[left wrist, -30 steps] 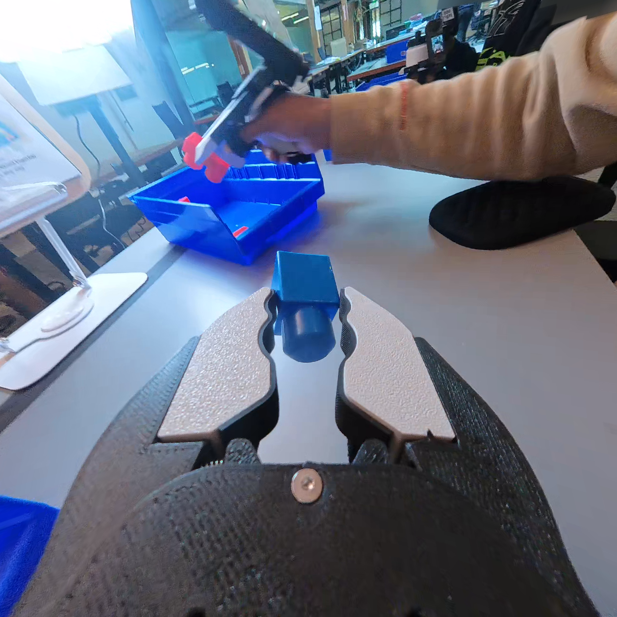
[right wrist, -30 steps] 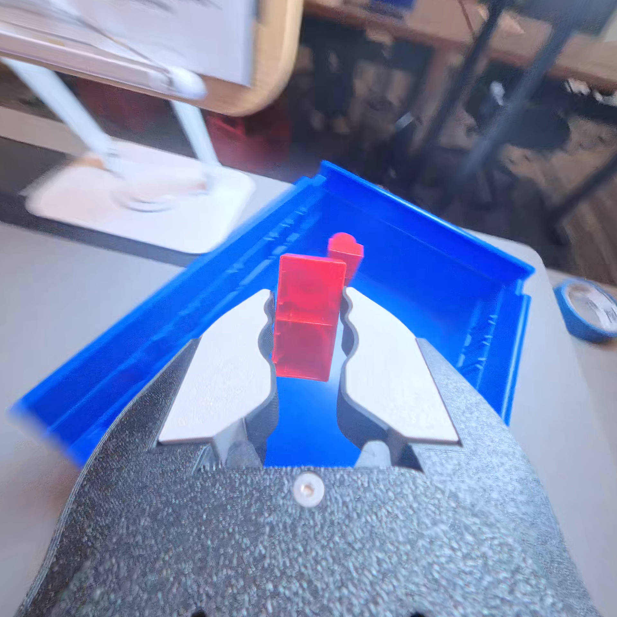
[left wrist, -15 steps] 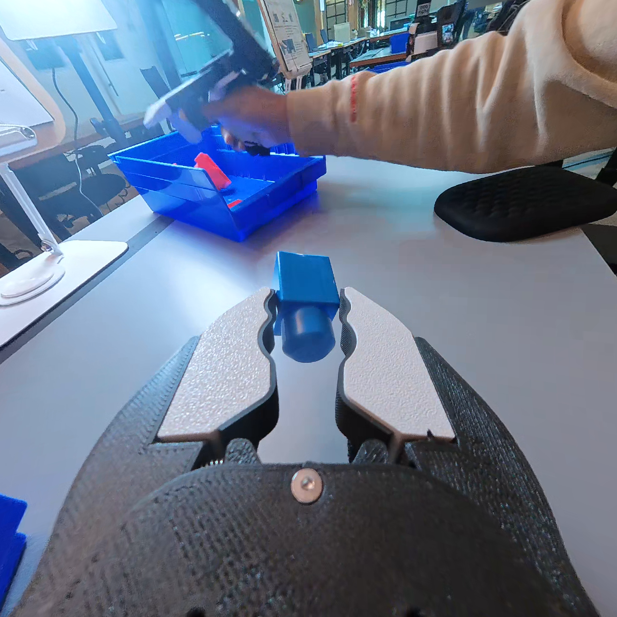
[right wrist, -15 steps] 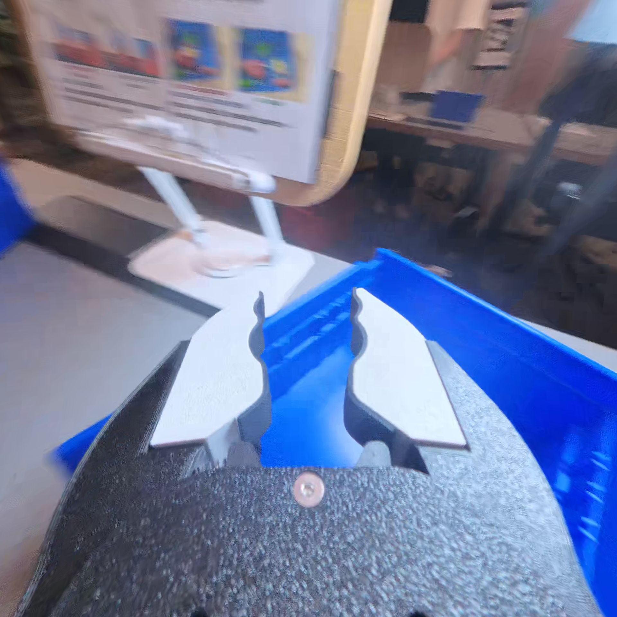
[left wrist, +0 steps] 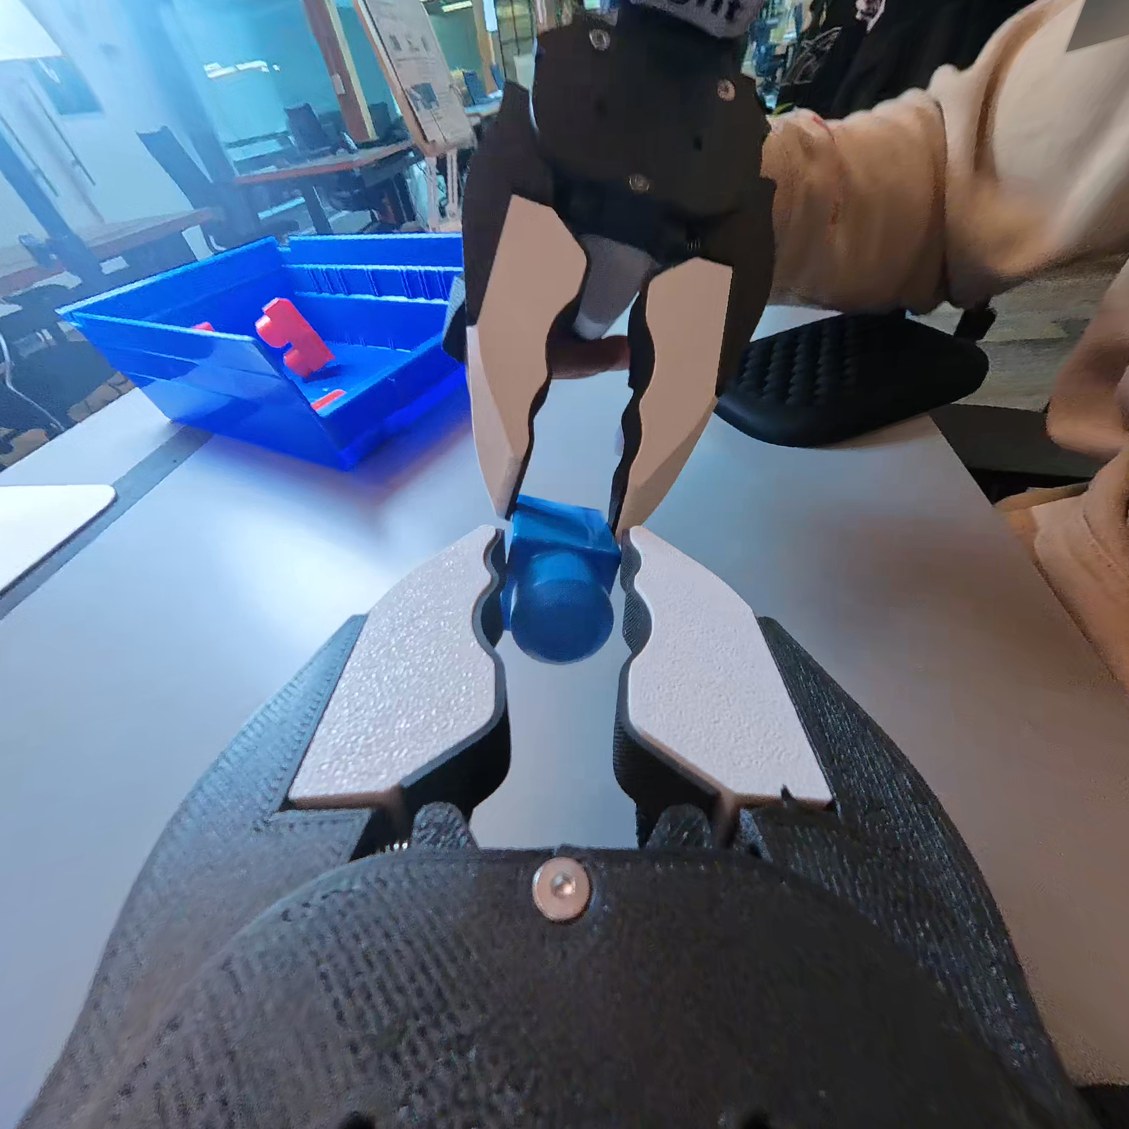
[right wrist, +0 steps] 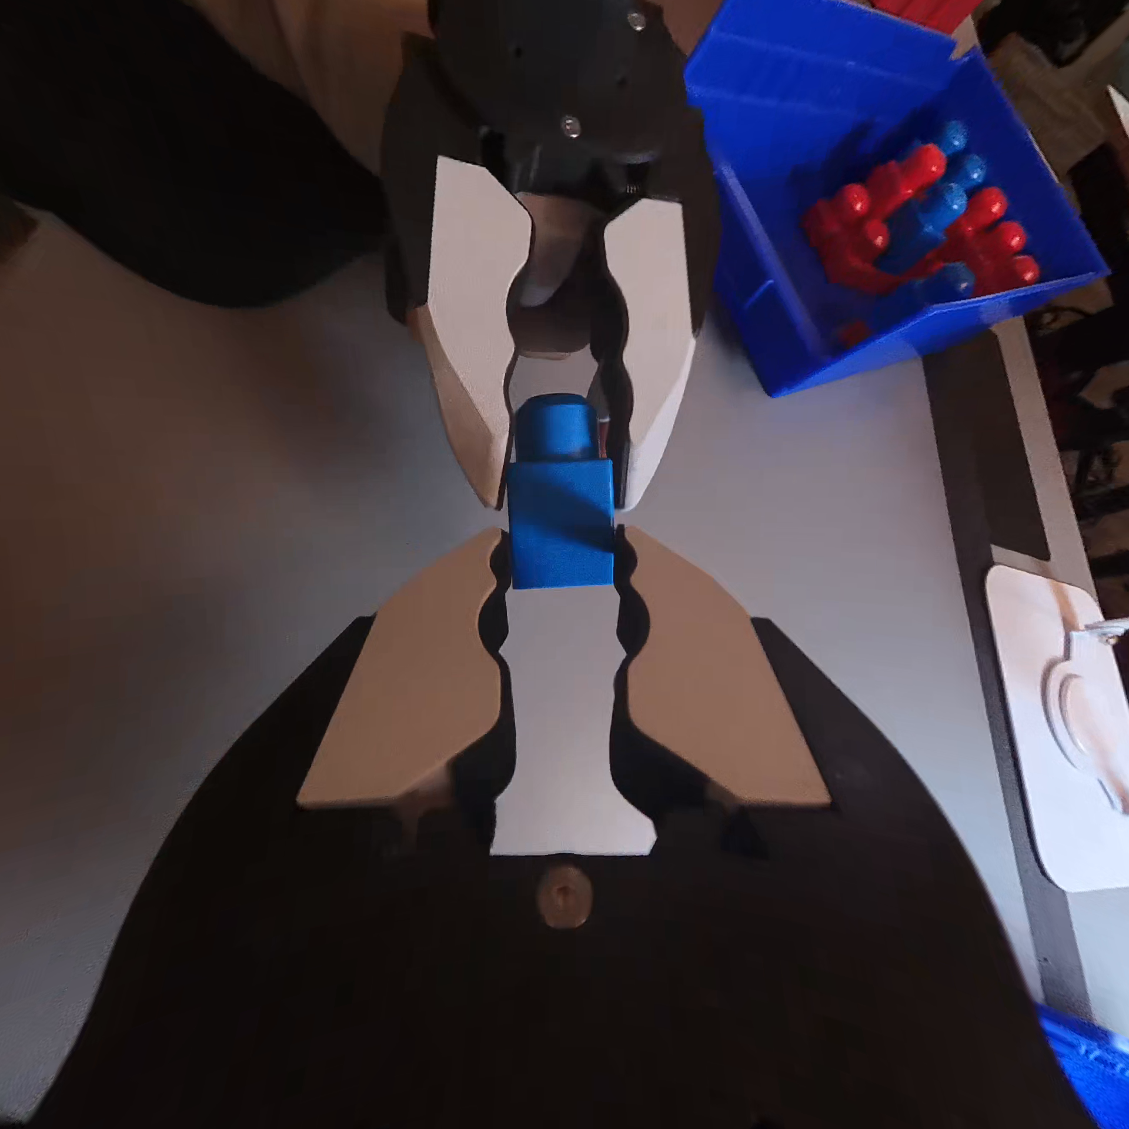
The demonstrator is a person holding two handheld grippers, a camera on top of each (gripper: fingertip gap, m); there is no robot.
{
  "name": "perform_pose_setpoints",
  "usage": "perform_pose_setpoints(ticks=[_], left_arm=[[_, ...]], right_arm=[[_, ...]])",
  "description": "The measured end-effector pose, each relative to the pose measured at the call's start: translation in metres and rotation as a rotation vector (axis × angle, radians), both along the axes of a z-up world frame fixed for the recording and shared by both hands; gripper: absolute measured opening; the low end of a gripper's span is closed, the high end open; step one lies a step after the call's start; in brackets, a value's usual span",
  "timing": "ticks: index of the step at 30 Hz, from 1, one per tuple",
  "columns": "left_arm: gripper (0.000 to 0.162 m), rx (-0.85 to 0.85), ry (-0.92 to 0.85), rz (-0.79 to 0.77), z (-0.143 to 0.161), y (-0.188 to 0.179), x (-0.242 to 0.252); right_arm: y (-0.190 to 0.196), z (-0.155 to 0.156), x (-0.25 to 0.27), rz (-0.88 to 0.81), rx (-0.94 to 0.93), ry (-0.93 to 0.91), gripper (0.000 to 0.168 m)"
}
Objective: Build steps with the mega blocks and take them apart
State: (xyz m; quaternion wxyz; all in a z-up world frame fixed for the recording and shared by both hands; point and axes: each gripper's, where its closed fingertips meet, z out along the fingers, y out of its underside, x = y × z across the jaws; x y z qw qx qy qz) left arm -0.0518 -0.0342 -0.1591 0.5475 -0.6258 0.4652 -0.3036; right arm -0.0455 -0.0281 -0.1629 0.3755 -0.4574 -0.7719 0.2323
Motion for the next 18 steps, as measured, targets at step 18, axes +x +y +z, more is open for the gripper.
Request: perform_pose_setpoints(ticks=[18], left_arm=[[0.034, 0.03, -0.079, 0.159, 0.015, 0.027, -0.027]], right_arm=[[0.248, -0.03, 0.186, -1.293, -0.205, 0.101, 0.033]])
